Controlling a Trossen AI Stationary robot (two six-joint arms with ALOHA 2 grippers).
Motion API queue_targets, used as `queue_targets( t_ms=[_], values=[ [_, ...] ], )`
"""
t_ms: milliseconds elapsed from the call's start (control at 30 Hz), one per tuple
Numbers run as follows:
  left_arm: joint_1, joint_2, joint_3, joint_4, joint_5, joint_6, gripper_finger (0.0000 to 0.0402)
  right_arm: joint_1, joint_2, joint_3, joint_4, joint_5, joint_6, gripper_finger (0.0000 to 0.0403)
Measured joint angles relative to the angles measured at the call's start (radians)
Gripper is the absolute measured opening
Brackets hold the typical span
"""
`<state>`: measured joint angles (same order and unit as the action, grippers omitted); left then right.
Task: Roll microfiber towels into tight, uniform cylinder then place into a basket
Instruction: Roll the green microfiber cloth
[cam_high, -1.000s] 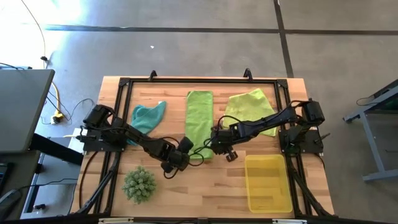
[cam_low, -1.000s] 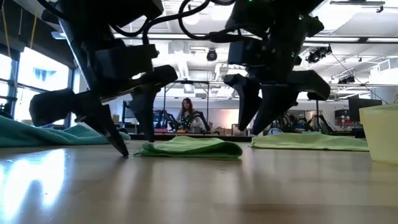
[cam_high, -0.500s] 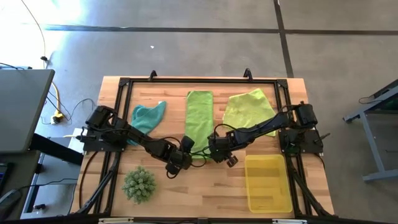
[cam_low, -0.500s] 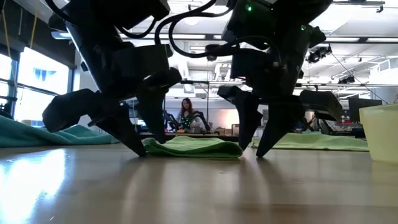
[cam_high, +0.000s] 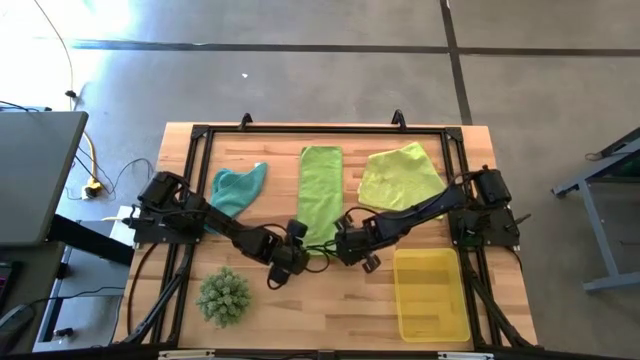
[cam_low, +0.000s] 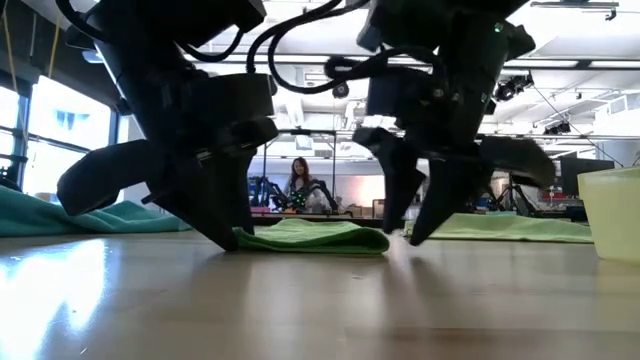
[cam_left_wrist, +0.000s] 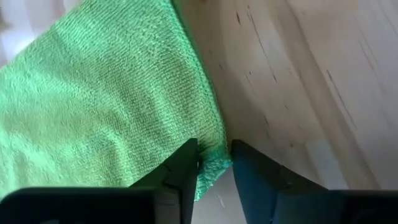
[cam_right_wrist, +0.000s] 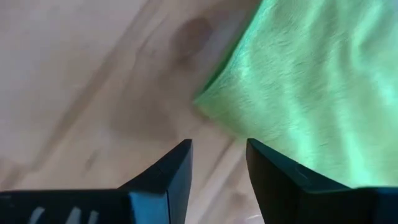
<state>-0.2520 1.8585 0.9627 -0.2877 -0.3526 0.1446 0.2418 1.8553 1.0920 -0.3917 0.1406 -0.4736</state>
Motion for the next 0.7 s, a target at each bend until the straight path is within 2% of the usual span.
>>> queue_targets(
  t_ms=[200, 500, 700],
  values=[
    [-0.001, 0.0, 0.0, 0.002, -0.02, -0.118, 0.0077, 0.041, 0.0, 0.0, 0.061, 0.123, -0.123, 0.0145],
    [-0.001, 0.0, 0.0, 0.004, -0.023, -0.142, 0.0074, 0.031, 0.005, -0.034, 0.134, -0.013, -0.136, 0.0149],
    [-0.001, 0.0, 0.0, 0.005, -0.025, -0.153, 0.0074, 0.026, 0.006, -0.047, 0.154, -0.017, -0.137, 0.0178]
  ],
)
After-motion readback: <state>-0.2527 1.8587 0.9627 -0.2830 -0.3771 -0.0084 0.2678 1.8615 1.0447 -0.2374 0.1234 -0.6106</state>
